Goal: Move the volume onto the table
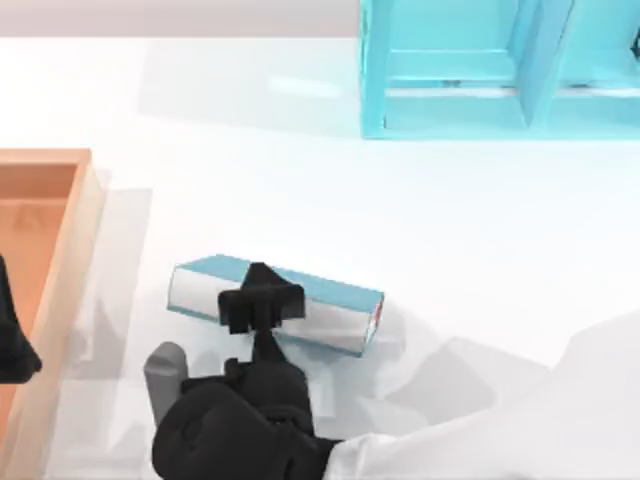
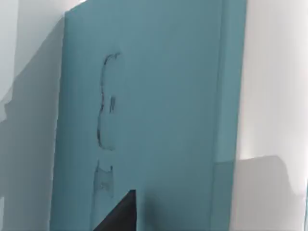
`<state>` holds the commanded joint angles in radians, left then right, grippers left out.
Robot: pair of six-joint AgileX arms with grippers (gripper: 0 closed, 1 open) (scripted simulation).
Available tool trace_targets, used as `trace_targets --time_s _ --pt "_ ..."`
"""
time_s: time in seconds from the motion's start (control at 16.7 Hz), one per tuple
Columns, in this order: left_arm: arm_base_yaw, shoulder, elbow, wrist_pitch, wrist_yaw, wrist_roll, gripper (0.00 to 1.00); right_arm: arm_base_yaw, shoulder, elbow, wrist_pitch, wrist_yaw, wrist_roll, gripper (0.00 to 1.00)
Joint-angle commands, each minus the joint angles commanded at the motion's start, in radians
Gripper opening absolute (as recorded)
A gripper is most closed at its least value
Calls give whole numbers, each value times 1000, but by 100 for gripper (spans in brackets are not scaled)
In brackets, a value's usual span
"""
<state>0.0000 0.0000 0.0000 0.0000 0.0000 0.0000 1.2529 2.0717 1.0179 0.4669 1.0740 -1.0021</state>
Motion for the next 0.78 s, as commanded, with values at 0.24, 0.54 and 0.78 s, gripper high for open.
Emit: trace_targets --time_s 0.24,0.54,0.78 --pt "0 0 0 0 0 0 100 0 0 0 0 0 0 100" --pt "0 0 0 0 0 0 100 3 1 0 -1 0 3 100" --pt "0 0 0 0 0 0 100 101 -3 31 -103 29 112 100"
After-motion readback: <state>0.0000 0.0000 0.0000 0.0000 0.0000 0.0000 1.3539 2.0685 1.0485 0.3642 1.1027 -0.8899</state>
